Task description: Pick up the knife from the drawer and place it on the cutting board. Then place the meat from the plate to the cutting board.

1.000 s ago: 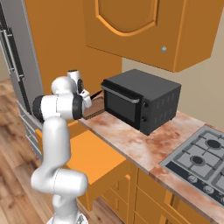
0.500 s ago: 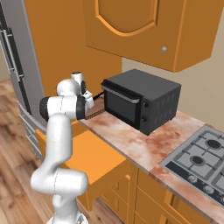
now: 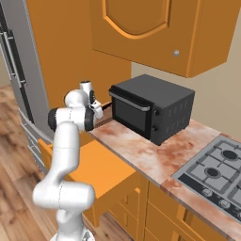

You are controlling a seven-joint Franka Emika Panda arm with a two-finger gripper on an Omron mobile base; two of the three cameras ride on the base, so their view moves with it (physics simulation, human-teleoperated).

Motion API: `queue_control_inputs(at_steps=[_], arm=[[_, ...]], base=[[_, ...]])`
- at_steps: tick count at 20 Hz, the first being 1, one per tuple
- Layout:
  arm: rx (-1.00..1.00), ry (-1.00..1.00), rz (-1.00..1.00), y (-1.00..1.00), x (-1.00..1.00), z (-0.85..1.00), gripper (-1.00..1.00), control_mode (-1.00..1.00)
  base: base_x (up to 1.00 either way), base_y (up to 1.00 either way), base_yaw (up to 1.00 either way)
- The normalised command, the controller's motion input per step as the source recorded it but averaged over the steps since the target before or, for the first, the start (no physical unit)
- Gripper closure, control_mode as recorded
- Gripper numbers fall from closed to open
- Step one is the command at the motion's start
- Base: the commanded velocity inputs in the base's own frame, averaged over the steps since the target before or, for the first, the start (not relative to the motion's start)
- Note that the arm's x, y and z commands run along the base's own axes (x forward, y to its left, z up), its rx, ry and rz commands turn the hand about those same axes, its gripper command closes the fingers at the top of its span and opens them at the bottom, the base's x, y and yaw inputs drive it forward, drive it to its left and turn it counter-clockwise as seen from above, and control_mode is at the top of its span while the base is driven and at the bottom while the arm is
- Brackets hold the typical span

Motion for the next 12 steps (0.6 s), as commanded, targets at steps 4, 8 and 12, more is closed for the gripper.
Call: queue_control_inputs(at_steps=[4, 8, 12], arm=[[0.00, 0.01, 0.00, 0.00, 0.22, -0.38, 1.00, -1.00], [0.00, 0.00, 0.00, 0.00, 0.28, -0.30, 1.00, -1.00], [0.00, 0.01, 0.00, -0.02, 0.37, -0.28, -1.00, -1.00]], base=[[0.00, 0.00, 0.00], [0.00, 0.00, 0.00], [0.00, 0.00, 0.00]])
